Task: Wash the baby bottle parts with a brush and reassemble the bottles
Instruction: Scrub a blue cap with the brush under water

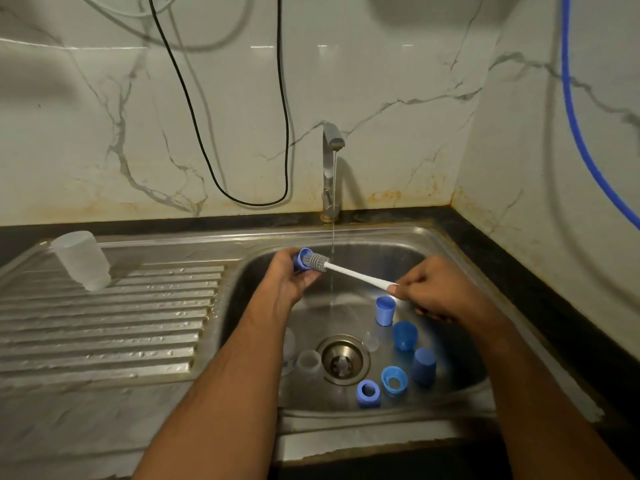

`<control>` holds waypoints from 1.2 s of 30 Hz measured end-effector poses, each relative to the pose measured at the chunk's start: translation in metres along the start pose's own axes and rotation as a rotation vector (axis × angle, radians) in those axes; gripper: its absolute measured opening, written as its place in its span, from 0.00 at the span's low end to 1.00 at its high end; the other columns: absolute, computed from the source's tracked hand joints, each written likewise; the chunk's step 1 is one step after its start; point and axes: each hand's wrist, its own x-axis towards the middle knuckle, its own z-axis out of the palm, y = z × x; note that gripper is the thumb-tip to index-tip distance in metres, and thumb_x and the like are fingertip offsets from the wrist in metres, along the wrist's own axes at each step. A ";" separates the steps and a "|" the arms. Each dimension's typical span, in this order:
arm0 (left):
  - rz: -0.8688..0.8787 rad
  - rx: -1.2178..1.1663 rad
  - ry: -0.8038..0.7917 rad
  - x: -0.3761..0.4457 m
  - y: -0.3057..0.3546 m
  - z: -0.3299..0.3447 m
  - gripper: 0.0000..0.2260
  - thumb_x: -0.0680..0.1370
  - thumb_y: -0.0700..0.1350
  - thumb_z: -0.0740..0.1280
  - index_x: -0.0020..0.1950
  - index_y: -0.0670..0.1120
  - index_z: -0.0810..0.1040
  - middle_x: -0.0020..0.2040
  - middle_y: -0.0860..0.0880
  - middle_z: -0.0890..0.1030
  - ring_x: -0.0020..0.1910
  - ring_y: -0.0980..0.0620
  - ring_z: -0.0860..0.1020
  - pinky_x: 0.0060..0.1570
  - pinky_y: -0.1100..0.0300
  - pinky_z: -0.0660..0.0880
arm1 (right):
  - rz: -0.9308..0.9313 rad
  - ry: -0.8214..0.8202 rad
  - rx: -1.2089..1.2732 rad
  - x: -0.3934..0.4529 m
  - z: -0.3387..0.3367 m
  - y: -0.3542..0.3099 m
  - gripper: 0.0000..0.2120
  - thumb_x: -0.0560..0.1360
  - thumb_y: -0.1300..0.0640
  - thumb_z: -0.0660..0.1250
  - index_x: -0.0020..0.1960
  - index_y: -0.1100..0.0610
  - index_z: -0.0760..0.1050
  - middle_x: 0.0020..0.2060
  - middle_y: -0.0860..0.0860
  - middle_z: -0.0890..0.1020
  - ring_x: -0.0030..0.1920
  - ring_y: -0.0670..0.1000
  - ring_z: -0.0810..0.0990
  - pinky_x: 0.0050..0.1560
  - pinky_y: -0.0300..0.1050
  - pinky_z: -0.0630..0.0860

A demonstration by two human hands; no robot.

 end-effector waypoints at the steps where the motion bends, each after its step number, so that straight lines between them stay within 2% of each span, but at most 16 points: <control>1: -0.017 0.015 -0.009 0.001 0.000 0.000 0.14 0.80 0.40 0.65 0.64 0.35 0.75 0.61 0.33 0.78 0.59 0.37 0.81 0.59 0.46 0.80 | -0.041 0.021 -0.034 0.000 0.002 0.000 0.08 0.77 0.44 0.71 0.44 0.46 0.85 0.33 0.51 0.84 0.34 0.49 0.81 0.38 0.45 0.81; 4: -0.042 0.052 -0.026 -0.001 0.001 -0.001 0.12 0.81 0.42 0.63 0.62 0.37 0.75 0.59 0.34 0.79 0.56 0.39 0.81 0.59 0.47 0.79 | -0.091 0.130 -0.143 0.003 0.010 -0.001 0.10 0.78 0.43 0.70 0.52 0.47 0.85 0.37 0.47 0.84 0.40 0.46 0.81 0.48 0.48 0.81; 8: 0.018 0.157 0.035 -0.003 0.003 0.000 0.07 0.83 0.39 0.59 0.54 0.43 0.77 0.52 0.39 0.78 0.45 0.45 0.78 0.46 0.54 0.78 | -0.165 0.228 -0.292 0.001 0.015 -0.006 0.10 0.80 0.46 0.67 0.54 0.48 0.84 0.38 0.46 0.82 0.39 0.45 0.79 0.44 0.44 0.78; 10: 0.060 0.183 0.058 -0.001 0.004 0.001 0.09 0.82 0.35 0.58 0.56 0.41 0.77 0.52 0.39 0.78 0.46 0.44 0.78 0.44 0.54 0.79 | -0.212 0.242 -0.369 0.001 0.017 -0.008 0.11 0.81 0.47 0.64 0.55 0.48 0.83 0.41 0.48 0.83 0.41 0.47 0.80 0.47 0.47 0.80; 14: 0.131 0.270 0.044 -0.002 0.007 0.002 0.13 0.79 0.27 0.54 0.53 0.37 0.75 0.47 0.38 0.79 0.46 0.44 0.79 0.52 0.51 0.79 | -0.248 0.247 -0.411 0.002 0.020 -0.008 0.13 0.83 0.49 0.60 0.60 0.48 0.81 0.45 0.49 0.83 0.43 0.48 0.81 0.50 0.49 0.80; 16: 0.172 0.372 0.028 -0.002 0.007 0.003 0.14 0.80 0.28 0.53 0.56 0.36 0.76 0.50 0.37 0.79 0.47 0.43 0.79 0.54 0.51 0.79 | -0.243 0.249 -0.412 0.001 0.019 -0.007 0.13 0.83 0.50 0.59 0.60 0.49 0.80 0.45 0.49 0.83 0.42 0.47 0.80 0.48 0.45 0.79; 19: 0.235 0.489 0.030 -0.001 0.006 0.006 0.13 0.82 0.31 0.57 0.62 0.37 0.77 0.55 0.38 0.80 0.51 0.44 0.79 0.48 0.57 0.81 | -0.213 0.252 -0.448 0.001 0.019 -0.009 0.12 0.83 0.50 0.59 0.56 0.49 0.81 0.41 0.48 0.81 0.40 0.46 0.78 0.39 0.39 0.72; 22: 0.265 0.553 0.027 0.002 0.003 0.004 0.08 0.83 0.42 0.64 0.58 0.39 0.79 0.55 0.40 0.81 0.54 0.46 0.82 0.52 0.54 0.82 | -0.171 0.258 -0.430 0.000 0.016 -0.014 0.11 0.81 0.49 0.62 0.54 0.49 0.82 0.41 0.48 0.81 0.40 0.48 0.79 0.44 0.45 0.77; 24: 0.287 0.621 0.048 0.003 0.001 0.003 0.06 0.82 0.44 0.65 0.53 0.42 0.79 0.55 0.39 0.81 0.53 0.44 0.82 0.53 0.51 0.82 | -0.181 0.265 -0.434 -0.001 0.014 -0.014 0.10 0.80 0.48 0.64 0.54 0.49 0.82 0.41 0.47 0.81 0.40 0.47 0.79 0.45 0.45 0.78; 27: 0.296 0.625 0.087 0.004 -0.001 0.001 0.05 0.82 0.39 0.65 0.49 0.42 0.80 0.54 0.39 0.79 0.51 0.43 0.81 0.49 0.51 0.83 | -0.156 0.174 -0.365 -0.003 0.008 -0.010 0.09 0.80 0.49 0.66 0.54 0.50 0.83 0.42 0.48 0.83 0.42 0.47 0.80 0.50 0.46 0.79; 29: 0.306 0.603 0.104 0.003 -0.001 0.002 0.05 0.82 0.39 0.64 0.50 0.42 0.79 0.54 0.39 0.79 0.51 0.42 0.82 0.52 0.49 0.82 | -0.162 0.108 -0.274 -0.006 0.002 -0.006 0.10 0.79 0.51 0.67 0.55 0.52 0.85 0.42 0.49 0.85 0.43 0.48 0.81 0.52 0.49 0.81; 34: 0.277 0.511 0.095 0.004 0.002 0.004 0.08 0.85 0.40 0.60 0.53 0.41 0.77 0.53 0.37 0.80 0.49 0.42 0.82 0.56 0.48 0.81 | -0.228 0.269 -0.207 -0.013 0.003 -0.009 0.10 0.81 0.50 0.66 0.57 0.49 0.84 0.39 0.49 0.83 0.39 0.48 0.80 0.41 0.46 0.77; 36: 0.283 0.520 0.086 0.003 0.002 0.006 0.08 0.85 0.39 0.60 0.55 0.39 0.78 0.52 0.37 0.80 0.48 0.41 0.82 0.56 0.48 0.81 | -0.178 0.283 -0.261 -0.011 0.010 -0.010 0.11 0.81 0.51 0.64 0.56 0.50 0.84 0.40 0.49 0.83 0.39 0.48 0.79 0.42 0.44 0.77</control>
